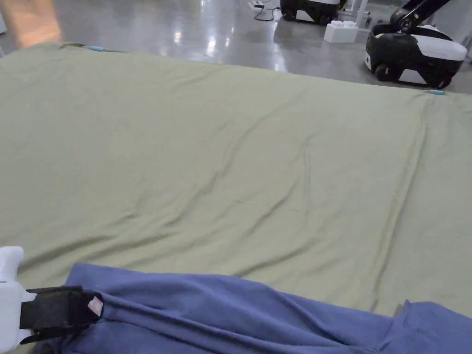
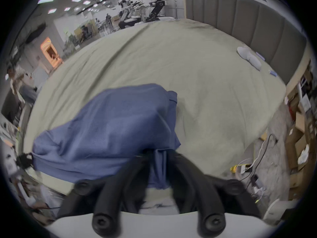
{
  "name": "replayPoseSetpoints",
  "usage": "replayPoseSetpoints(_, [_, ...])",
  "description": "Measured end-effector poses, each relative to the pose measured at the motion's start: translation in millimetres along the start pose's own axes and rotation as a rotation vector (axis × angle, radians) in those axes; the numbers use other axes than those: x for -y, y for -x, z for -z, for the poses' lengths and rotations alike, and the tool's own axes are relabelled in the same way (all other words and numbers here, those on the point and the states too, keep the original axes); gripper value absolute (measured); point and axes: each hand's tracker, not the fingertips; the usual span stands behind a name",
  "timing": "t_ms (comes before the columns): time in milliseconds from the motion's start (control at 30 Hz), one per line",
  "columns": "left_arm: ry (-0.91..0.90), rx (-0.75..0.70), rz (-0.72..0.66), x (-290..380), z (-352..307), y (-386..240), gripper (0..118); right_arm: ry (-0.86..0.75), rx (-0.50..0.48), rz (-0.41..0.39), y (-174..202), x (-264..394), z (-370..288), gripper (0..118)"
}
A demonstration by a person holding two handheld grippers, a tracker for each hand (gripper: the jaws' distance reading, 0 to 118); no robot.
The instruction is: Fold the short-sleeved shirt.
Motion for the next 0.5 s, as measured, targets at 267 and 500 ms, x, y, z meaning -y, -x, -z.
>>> replayPoseSetpoints(267, [-0.210,-0.131,0.043,-15.7,-84.0,-0.2,0,-0.203,0.016,-0.179,28.6,-6.1,-87.1,2])
replayPoseSetpoints(500, [-0.064,-0.006,-0.153,-4.0,-43.2,38.0,0,-0.057,-0.306,-0.156,56.2,7.8,-52.5,2])
